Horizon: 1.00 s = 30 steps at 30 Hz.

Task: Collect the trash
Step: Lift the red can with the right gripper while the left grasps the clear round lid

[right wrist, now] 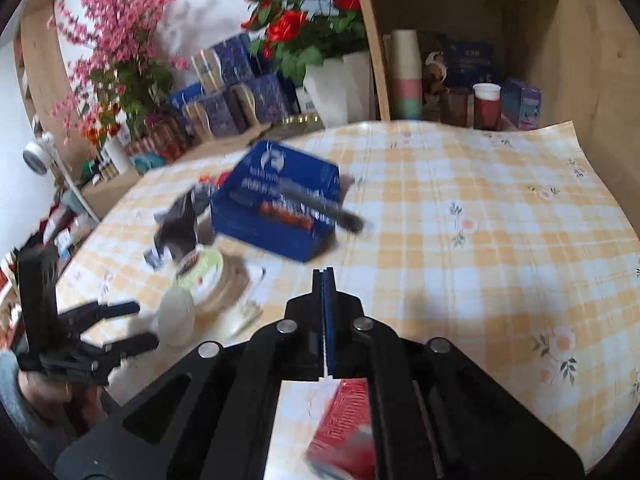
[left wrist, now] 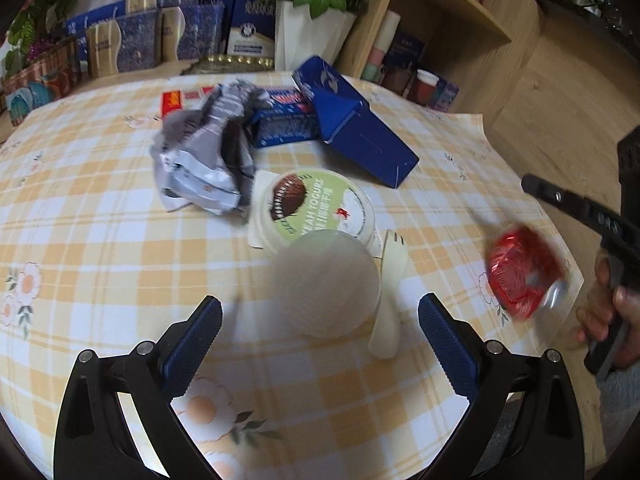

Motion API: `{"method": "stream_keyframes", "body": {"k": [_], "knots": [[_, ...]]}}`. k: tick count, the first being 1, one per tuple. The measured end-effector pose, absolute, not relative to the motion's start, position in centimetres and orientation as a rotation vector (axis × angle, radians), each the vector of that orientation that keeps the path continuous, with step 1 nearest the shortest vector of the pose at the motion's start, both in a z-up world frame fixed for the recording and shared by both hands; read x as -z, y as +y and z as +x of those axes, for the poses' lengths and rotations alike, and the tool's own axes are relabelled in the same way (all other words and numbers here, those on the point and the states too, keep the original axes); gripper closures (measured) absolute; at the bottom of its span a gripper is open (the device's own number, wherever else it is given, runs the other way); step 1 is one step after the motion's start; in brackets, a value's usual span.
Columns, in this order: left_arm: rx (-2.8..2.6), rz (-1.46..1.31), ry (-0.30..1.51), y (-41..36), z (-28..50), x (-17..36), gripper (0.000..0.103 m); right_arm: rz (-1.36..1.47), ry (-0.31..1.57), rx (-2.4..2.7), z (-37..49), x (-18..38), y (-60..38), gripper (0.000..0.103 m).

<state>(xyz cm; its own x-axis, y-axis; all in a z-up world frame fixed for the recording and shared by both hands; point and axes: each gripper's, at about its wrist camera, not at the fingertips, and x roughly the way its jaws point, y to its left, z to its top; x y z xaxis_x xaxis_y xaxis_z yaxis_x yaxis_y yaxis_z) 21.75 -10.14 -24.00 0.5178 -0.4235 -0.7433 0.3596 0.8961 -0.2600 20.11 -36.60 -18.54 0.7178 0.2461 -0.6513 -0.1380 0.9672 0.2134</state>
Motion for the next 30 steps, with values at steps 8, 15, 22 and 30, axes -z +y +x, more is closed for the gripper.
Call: {"method": "stream_keyframes", "body": {"k": [8, 15, 22, 30], "knots": [[0.473, -0.065, 0.924, -11.4, 22.3, 24.1, 0.007, 0.245, 0.753, -0.215, 19.6, 20.1, -39.0, 0.098], [0.465, -0.067, 0.934, -11.3, 22.3, 24.3, 0.007, 0.290, 0.753, -0.184, 19.0, 18.8, -41.3, 0.082], [0.472, -0.068, 0.936, -11.2, 21.9, 24.3, 0.007, 0.227, 0.773, -0.089, 15.9, 19.0, -42.8, 0.027], [0.478, -0.068, 0.940, -11.2, 21.7, 24.3, 0.007, 0.333, 0.880, -0.008, 13.9, 23.6, -46.3, 0.025]]}}
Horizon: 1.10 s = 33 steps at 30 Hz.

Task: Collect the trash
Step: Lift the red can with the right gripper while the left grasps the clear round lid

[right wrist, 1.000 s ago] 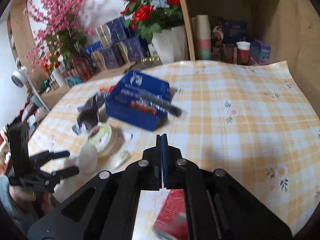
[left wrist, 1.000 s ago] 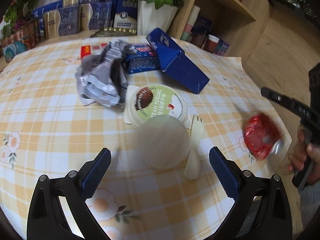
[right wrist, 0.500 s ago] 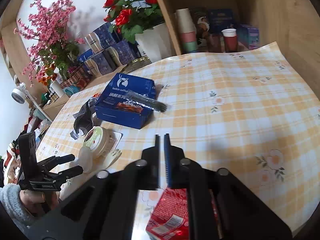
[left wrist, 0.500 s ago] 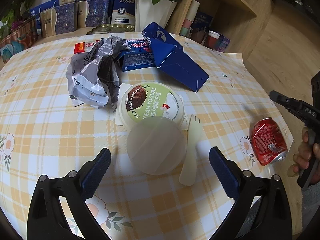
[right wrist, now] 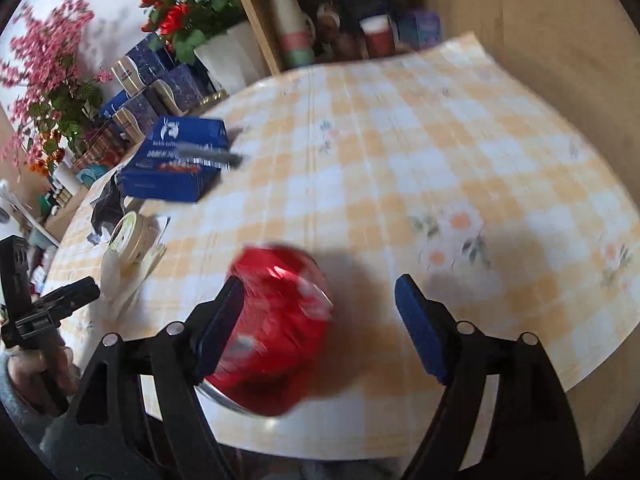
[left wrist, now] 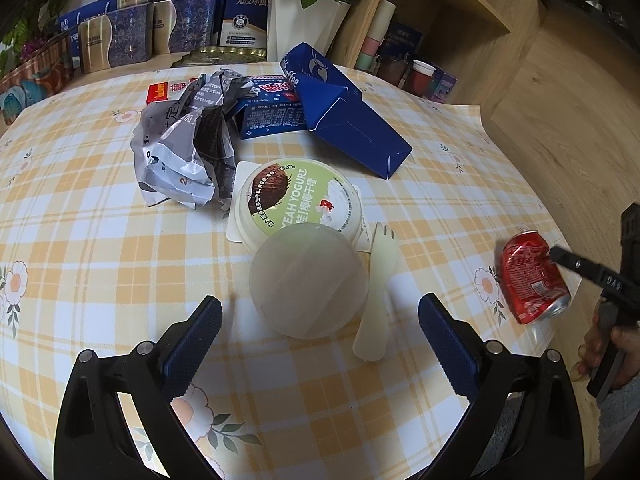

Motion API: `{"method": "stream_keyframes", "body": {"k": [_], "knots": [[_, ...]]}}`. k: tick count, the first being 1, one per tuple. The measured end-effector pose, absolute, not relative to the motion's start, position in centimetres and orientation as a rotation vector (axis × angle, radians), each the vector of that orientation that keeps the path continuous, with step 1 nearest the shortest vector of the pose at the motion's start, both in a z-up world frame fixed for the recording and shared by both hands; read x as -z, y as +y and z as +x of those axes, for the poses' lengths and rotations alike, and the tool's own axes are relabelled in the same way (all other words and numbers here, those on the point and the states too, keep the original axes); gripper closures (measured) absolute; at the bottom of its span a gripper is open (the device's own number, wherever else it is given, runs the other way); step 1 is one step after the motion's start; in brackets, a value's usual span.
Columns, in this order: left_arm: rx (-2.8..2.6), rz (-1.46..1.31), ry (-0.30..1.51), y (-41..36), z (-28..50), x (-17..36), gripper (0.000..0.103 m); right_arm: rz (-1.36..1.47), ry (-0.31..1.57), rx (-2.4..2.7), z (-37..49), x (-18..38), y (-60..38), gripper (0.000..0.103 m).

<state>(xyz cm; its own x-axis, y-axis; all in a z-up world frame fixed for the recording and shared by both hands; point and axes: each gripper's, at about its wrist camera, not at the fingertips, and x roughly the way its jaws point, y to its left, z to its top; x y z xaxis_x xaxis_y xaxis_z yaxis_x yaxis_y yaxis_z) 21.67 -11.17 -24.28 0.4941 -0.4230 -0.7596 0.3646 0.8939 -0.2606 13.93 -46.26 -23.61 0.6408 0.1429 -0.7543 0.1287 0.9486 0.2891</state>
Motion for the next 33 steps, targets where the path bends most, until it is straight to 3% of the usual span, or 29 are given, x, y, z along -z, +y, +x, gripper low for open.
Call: {"method": "stream_keyframes", "body": {"k": [6, 8, 12, 13, 16, 31, 33], "knots": [[0.477, -0.068, 0.944, -11.2, 21.6, 24.3, 0.007, 0.313, 0.960, -0.073, 15.2, 25.7, -44.9, 0.029], [0.475, -0.067, 0.945, -11.2, 21.6, 24.4, 0.007, 0.333, 0.973, -0.121, 15.9, 25.9, -44.2, 0.047], [0.472, -0.070, 0.952, -10.9, 21.7, 24.5, 0.007, 0.380, 0.990, -0.207, 17.3, 25.7, -43.0, 0.068], [0.471, -0.074, 0.954, -10.8, 21.7, 24.6, 0.007, 0.408, 0.975, -0.246, 17.4, 25.4, -42.7, 0.082], [0.463, -0.090, 0.963, -10.3, 21.9, 24.7, 0.007, 0.401, 0.925, -0.262, 17.7, 23.9, -41.7, 0.091], [0.387, -0.007, 0.965, -12.9, 24.1, 25.5, 0.007, 0.356, 0.739, -0.243, 17.7, 20.2, -36.4, 0.092], [0.366, 0.001, 0.965, -13.0, 24.5, 25.7, 0.024, 0.356, 0.743, -0.250, 17.5, 20.3, -36.1, 0.092]]}}
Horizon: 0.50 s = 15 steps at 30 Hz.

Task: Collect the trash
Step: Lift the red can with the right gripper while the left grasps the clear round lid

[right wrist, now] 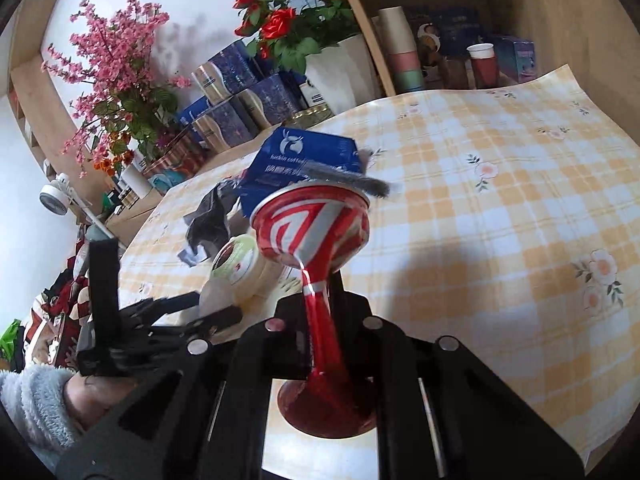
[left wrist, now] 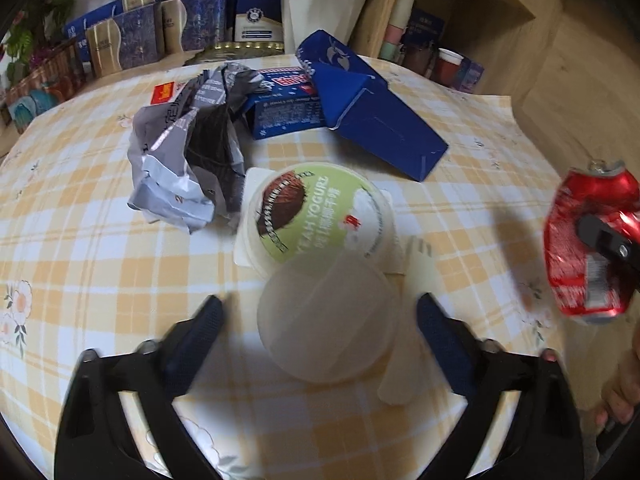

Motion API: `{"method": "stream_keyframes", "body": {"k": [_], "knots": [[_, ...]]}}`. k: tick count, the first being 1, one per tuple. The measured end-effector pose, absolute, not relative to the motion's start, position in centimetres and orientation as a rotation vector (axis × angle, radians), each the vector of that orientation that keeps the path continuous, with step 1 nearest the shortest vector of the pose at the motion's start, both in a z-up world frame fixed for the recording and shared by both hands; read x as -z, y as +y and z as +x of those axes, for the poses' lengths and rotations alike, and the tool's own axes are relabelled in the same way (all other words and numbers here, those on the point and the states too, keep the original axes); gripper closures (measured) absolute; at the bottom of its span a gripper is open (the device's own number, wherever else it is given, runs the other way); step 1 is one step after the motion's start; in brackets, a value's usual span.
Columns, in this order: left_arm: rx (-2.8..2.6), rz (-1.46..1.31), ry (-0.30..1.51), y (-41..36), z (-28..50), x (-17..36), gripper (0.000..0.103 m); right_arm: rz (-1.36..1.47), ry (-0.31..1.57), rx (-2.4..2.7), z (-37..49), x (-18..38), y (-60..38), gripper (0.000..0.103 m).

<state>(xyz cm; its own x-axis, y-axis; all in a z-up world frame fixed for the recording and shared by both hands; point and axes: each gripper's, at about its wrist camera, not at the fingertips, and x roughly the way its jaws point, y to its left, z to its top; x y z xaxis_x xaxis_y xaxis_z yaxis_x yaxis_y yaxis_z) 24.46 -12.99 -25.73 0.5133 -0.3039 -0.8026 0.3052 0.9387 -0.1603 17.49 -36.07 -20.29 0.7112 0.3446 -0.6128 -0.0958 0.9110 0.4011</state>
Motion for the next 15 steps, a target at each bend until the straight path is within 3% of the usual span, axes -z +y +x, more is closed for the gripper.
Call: {"method": "stream_keyframes", "body": {"k": [1, 15], "knots": [[0.355, 0.010, 0.953, -12.9, 24.5, 25.6, 0.041, 0.357, 0.747, -0.252, 17.4, 20.3, -36.0, 0.092], [0.503, -0.080, 0.880, -8.3, 18.4, 22.0, 0.040, 0.375, 0.754, -0.279, 13.8, 19.6, -34.1, 0.092]]}}
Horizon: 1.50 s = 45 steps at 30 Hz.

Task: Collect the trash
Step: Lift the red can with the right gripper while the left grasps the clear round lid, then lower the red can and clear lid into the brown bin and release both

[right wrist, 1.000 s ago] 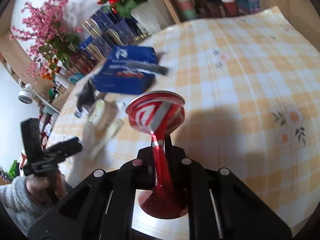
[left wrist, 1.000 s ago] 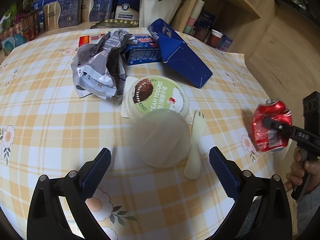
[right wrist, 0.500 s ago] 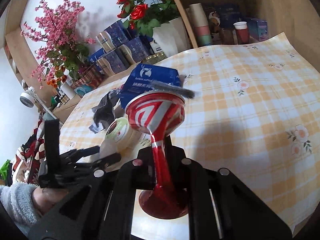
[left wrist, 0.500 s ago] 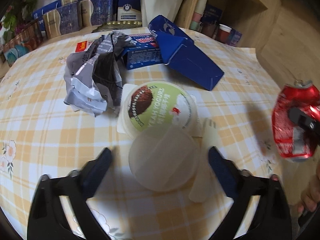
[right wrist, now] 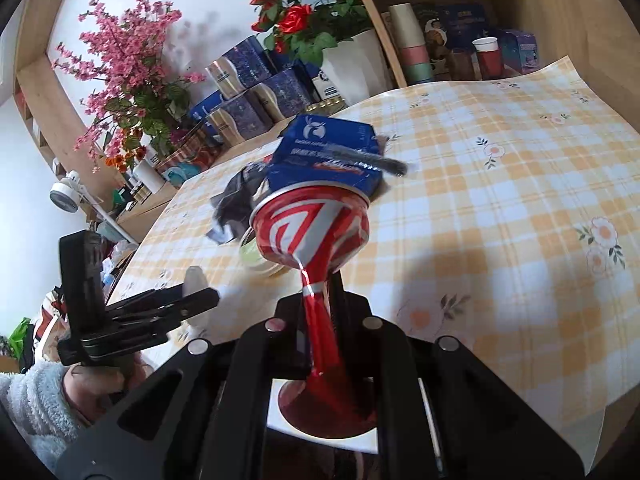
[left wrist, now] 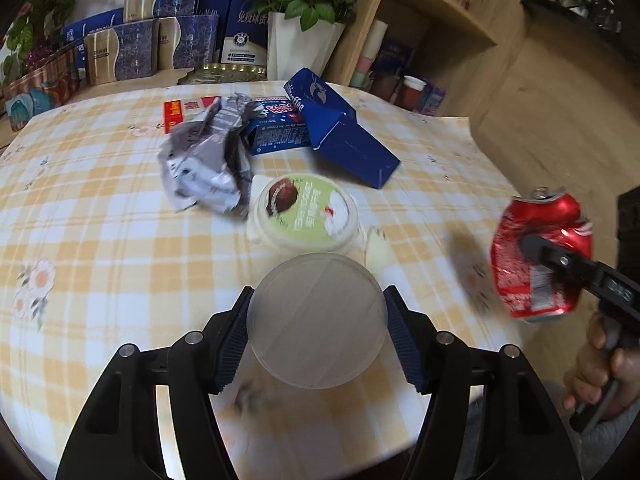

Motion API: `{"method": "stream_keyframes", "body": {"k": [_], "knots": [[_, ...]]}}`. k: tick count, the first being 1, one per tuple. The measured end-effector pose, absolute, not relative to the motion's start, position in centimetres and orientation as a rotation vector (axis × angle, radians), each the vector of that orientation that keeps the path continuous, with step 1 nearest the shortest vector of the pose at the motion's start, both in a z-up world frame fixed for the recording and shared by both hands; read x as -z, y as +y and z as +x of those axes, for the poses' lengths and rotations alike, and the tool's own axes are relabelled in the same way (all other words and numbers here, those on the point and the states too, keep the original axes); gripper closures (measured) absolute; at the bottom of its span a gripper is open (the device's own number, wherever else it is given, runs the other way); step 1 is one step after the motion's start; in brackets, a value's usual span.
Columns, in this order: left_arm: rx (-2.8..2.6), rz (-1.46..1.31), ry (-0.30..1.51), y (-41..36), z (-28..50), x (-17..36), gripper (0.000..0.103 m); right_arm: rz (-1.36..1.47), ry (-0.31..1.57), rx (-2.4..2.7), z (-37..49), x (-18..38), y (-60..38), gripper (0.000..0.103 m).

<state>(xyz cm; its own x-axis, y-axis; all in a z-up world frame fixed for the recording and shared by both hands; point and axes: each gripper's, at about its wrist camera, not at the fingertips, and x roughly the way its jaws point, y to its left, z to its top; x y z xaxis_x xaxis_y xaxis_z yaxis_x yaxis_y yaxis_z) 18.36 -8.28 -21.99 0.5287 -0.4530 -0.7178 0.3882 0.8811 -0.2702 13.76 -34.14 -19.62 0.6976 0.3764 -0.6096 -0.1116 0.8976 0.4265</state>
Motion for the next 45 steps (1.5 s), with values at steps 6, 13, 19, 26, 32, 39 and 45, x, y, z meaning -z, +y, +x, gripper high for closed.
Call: {"method": "stream_keyframes", "body": {"k": [6, 13, 19, 26, 32, 39, 45], "knots": [[0.549, -0.074, 0.902, -5.2, 13.0, 21.5, 0.040, 0.378, 0.785, -0.301, 10.6, 19.4, -32.2, 0.092], [0.606, -0.042, 0.984, -4.3, 7.6, 24.0, 0.040, 0.368, 0.814, -0.314, 6.7, 19.8, -30.2, 0.092], [0.628, 0.021, 1.091, -5.6, 5.7, 26.9, 0.040, 0.356, 0.833, -0.310, 5.0, 19.9, -29.6, 0.092], [0.576, -0.034, 1.125, -5.2, 5.8, 28.2, 0.019, 0.350, 0.855, -0.316, 4.0, 20.2, -29.3, 0.092], [0.531, -0.112, 1.004, -3.3, 5.8, 25.8, 0.011, 0.343, 0.890, -0.345, 3.1, 21.3, -28.0, 0.092], [0.415, -0.059, 0.818, 0.0, 4.8, 22.6, 0.009, 0.274, 0.969, -0.418, 2.5, 23.9, -24.8, 0.092], [0.391, -0.007, 0.734, 1.9, 3.4, 21.7, 0.008, 0.187, 1.089, -0.456, 3.3, 27.4, -21.8, 0.092]]}}
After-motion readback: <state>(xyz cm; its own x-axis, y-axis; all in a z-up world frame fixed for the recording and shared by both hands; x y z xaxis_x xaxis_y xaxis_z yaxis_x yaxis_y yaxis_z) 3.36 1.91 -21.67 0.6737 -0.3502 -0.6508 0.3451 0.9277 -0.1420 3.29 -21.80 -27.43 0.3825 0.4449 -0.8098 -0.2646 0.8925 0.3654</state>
